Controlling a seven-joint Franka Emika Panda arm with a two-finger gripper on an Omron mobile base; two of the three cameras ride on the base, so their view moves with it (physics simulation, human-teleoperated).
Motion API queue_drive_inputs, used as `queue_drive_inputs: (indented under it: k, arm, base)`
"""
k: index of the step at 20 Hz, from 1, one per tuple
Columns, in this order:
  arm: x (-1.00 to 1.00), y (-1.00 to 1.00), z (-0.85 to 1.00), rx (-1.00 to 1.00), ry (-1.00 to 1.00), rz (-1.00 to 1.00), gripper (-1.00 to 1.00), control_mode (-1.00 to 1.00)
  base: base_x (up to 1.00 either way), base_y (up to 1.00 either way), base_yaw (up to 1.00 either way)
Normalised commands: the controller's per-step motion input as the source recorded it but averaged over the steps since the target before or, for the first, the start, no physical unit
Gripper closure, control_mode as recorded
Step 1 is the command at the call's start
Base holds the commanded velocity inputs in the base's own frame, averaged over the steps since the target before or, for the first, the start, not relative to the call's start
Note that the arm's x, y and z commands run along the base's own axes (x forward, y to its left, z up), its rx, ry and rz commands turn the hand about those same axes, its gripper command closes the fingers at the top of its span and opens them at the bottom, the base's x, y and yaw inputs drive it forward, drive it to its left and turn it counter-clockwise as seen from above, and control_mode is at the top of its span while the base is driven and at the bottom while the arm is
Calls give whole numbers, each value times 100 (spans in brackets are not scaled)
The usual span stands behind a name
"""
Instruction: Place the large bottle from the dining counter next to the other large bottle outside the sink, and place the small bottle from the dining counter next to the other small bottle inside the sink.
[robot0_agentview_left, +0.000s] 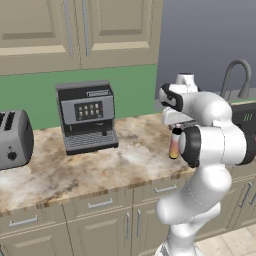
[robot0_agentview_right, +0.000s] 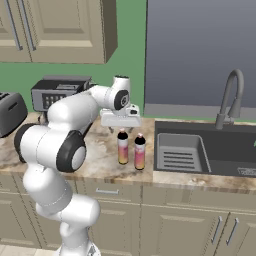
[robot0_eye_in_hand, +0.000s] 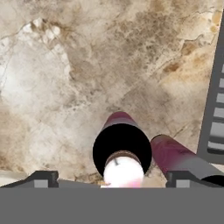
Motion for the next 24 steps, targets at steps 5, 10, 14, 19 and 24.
queue_drive_inputs:
  k: [5,10,14,19,24]
  arm:
    - [-19,0,37,0,-3,0,-100,-100]
    - [-62,0,23,0,-6,0,-100,-100]
    - [-78,0,16,0,-4,0,-100,-100]
    - [-43,9,10,0,-4,-1,-100,-100]
    - [-28,20,9,0,-12,-8,-100,-100]
  base:
    - [0,0,0]
    - [0,0,0]
    - [0,0,0]
    - [0,0,0]
    - [0,0,0]
